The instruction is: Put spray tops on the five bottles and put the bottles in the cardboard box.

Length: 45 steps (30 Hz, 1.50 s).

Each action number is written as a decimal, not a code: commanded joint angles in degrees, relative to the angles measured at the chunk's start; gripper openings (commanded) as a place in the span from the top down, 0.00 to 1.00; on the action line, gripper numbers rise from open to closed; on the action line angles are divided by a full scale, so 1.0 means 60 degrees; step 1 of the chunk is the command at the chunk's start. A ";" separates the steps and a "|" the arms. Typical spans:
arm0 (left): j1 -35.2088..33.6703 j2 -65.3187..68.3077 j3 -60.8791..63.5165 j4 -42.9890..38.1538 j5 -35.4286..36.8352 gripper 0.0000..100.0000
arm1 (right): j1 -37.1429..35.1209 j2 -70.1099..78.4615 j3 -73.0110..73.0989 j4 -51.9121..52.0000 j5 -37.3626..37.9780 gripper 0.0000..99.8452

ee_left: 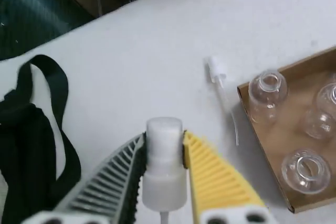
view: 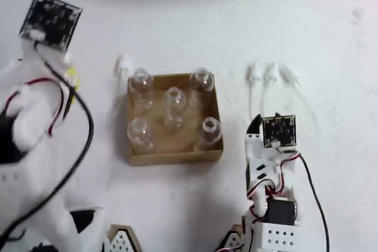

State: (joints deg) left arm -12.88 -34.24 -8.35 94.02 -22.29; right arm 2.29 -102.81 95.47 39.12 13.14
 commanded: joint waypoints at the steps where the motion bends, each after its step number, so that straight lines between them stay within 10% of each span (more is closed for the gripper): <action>1: 0.0095 -0.1004 0.0015 -0.0850 0.0220 0.98 | -0.0081 -0.0081 0.0117 -0.0183 0.0103 0.88; 20: 0.1355 -0.2762 0.1319 -0.2916 0.4454 0.98 | -0.0081 -0.0081 0.0117 -0.0198 0.0103 0.88; 38: 0.3553 -0.2718 0.8703 -1.6337 0.4586 0.98 | -0.0095 -0.0081 0.0117 -0.0227 0.0103 0.88; 45: 0.3538 -0.2147 0.9744 -1.7392 0.4586 0.98 | -0.0110 -0.0081 0.0117 -0.0227 0.0103 0.88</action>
State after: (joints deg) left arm 8.40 -49.80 49.85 -7.60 4.53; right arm 2.29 -102.81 95.82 39.12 13.14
